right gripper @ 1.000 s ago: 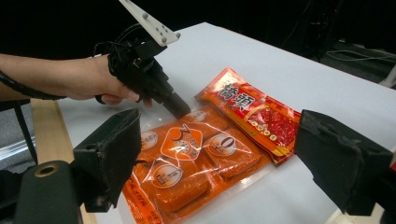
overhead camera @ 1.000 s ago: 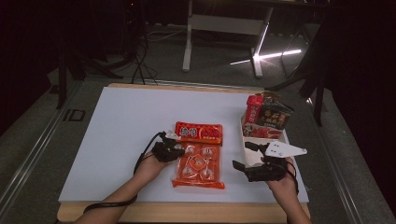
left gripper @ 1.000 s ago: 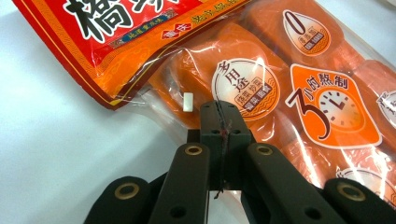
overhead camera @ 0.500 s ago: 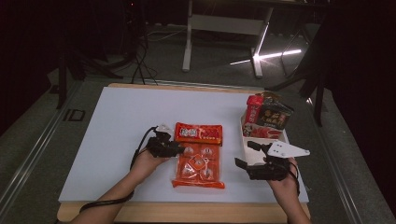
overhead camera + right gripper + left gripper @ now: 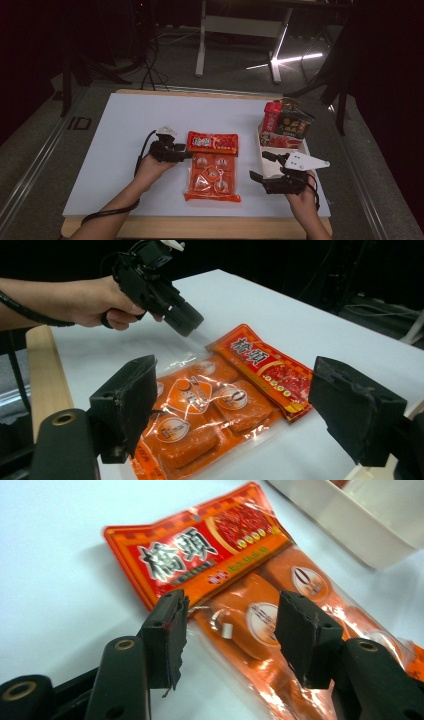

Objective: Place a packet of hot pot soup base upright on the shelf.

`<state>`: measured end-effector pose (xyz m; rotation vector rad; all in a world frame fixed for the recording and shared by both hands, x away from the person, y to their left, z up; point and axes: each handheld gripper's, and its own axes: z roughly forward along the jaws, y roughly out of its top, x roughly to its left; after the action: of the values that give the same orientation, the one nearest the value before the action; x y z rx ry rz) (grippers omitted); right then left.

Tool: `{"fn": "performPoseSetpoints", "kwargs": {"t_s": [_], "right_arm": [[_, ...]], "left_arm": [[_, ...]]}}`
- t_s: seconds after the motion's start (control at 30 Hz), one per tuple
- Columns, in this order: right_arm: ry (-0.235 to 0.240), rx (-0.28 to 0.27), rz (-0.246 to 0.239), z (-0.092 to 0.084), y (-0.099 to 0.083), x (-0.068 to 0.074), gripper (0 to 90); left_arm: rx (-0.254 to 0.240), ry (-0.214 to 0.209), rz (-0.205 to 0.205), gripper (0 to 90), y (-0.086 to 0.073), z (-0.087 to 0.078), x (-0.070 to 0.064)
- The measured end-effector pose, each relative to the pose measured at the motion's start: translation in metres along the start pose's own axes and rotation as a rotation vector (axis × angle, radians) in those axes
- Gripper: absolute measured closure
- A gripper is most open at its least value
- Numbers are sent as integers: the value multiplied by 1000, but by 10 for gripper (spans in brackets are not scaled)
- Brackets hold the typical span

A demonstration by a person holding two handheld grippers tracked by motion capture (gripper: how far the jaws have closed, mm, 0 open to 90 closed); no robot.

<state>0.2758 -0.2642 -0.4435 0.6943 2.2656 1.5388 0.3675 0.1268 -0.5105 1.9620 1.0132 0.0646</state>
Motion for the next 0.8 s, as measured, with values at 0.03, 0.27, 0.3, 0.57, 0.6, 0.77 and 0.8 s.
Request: {"fn": "performPoseSetpoints", "kwargs": {"t_s": [0.03, 0.27, 0.3, 0.57, 0.6, 0.77, 0.8], "right_arm": [[-4, -1, -1, 0, 0, 0, 180], [-26, 2, -7, 0, 1, 1, 146], [-31, 14, -13, 1, 1, 2, 141], [-53, 32, 8, 2, 0, 3, 143], [-53, 32, 8, 2, 0, 3, 143], [-88, 21, -7, 1, 1, 6, 104], [-80, 23, -9, 1, 1, 7, 103]], "left_arm": [[0, 7, -2, 464, 1, 0, 2], [-15, 34, -16, 464, 6, 2, 14], [-17, 41, -22, 463, 8, 4, 18], [-19, 77, -19, 445, 14, 16, 33], [-19, 77, -19, 445, 14, 16, 33], [3, 87, -25, 445, 16, 29, 44], [5, 88, -23, 445, 16, 32, 45]]}}
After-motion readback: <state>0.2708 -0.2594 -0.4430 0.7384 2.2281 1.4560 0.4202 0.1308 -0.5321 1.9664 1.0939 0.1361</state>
